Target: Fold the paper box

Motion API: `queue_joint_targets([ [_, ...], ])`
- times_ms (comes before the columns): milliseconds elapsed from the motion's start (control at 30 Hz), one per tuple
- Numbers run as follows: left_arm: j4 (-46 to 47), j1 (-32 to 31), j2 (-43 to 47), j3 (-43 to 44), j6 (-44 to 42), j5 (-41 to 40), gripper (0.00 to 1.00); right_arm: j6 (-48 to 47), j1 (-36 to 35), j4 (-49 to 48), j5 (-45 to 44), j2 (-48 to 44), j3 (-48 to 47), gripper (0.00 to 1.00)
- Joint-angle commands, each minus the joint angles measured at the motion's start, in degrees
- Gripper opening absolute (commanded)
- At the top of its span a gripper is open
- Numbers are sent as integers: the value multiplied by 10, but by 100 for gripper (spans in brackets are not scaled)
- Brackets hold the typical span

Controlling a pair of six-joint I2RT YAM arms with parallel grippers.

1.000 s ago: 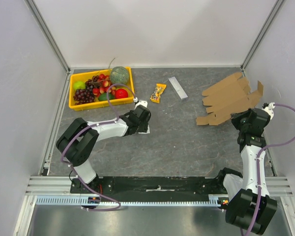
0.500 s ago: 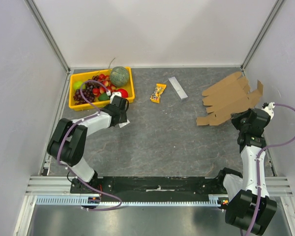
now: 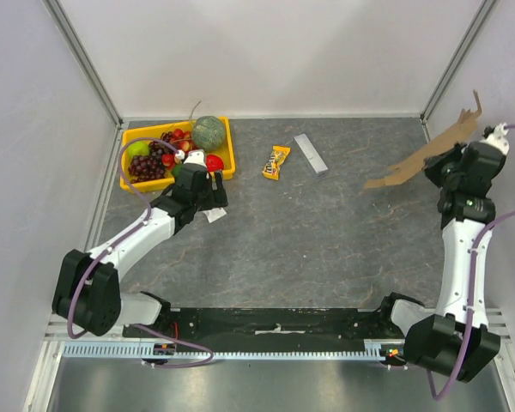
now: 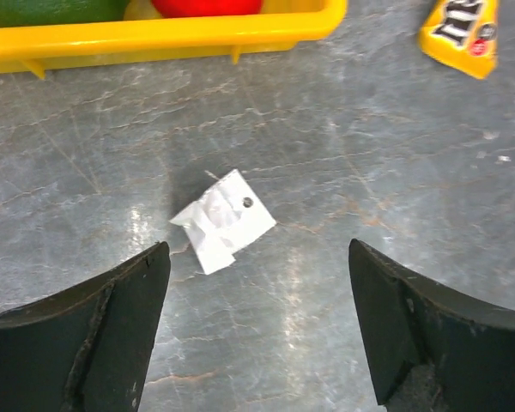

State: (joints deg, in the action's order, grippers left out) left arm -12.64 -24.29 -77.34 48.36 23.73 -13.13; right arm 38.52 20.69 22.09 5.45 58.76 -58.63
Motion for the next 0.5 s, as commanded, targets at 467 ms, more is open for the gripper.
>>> queue_joint_targets([
  [467, -50, -2, 166, 64, -32, 62, 96, -147, -174, 114, 452, 118, -305, 0],
])
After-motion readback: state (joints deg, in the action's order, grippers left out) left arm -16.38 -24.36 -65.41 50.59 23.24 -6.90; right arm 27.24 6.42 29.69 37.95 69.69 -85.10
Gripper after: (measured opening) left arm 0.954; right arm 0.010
